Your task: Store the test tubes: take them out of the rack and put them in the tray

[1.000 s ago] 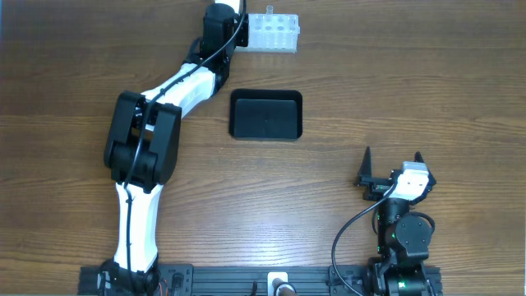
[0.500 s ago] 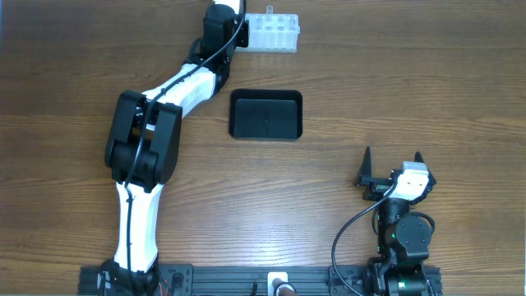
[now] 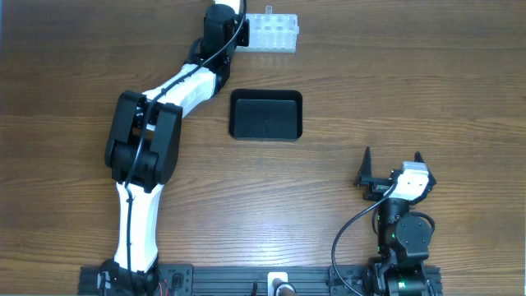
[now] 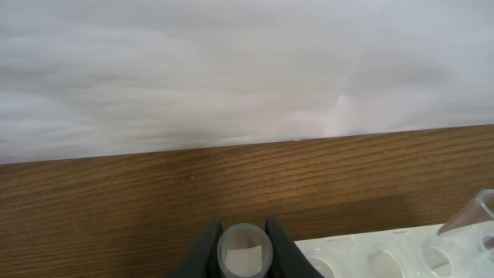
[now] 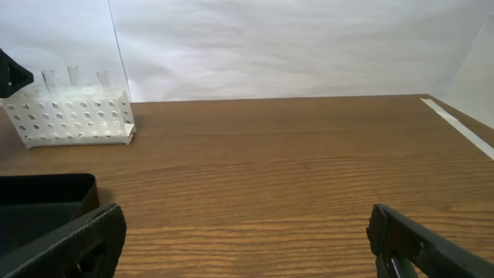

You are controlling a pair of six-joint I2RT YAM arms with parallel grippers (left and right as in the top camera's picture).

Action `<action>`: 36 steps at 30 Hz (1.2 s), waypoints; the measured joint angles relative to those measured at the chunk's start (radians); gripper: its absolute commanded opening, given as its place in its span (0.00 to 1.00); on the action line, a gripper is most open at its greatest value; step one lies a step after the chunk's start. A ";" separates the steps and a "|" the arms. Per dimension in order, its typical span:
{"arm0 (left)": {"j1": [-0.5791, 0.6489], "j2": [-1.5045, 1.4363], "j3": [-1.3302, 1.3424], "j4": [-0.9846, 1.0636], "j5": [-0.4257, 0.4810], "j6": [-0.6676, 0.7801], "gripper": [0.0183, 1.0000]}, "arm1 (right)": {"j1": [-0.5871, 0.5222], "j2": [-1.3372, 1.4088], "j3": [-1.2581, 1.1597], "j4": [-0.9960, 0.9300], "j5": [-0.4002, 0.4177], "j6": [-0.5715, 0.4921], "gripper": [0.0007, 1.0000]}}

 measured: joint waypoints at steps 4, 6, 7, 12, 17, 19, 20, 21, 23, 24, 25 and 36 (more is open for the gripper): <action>0.000 0.000 0.000 0.000 0.000 0.000 0.12 | 0.000 0.000 0.000 0.000 0.000 0.000 0.99; 0.000 0.000 0.000 0.000 0.000 0.000 0.10 | 0.000 0.000 0.000 0.000 0.000 0.000 0.99; 0.000 0.000 0.000 0.000 0.000 0.000 0.10 | 0.000 0.000 0.000 0.000 0.000 0.000 0.99; 0.000 0.000 0.000 0.000 0.000 0.000 0.07 | 0.000 0.000 0.000 0.000 0.000 0.000 0.99; 0.000 -0.009 0.000 -0.008 0.000 0.000 0.05 | 0.000 0.000 0.000 0.000 0.000 0.000 0.99; 0.000 -0.026 0.000 -0.010 0.000 0.000 0.05 | 0.000 0.000 0.000 0.000 0.000 0.000 0.99; 0.000 -0.045 0.000 -0.013 0.000 0.000 0.05 | 0.000 0.000 0.000 0.000 0.000 0.001 0.99; 0.000 -0.063 0.000 -0.016 0.000 0.000 0.05 | 0.000 0.000 0.000 0.000 0.000 0.001 0.99; 0.001 -0.123 0.000 -0.016 0.000 0.000 0.05 | 0.000 0.000 0.000 0.000 0.000 0.001 0.99; 0.002 -0.159 0.000 -0.016 0.000 0.000 0.04 | 0.000 0.000 0.000 0.000 0.000 0.001 0.99; 0.003 -0.192 0.003 -0.018 0.000 0.000 0.04 | 0.000 0.000 0.000 0.000 0.000 0.001 0.99; 0.006 -0.523 0.110 -0.500 0.063 -0.051 0.02 | 0.000 0.000 0.000 0.000 0.000 0.000 0.99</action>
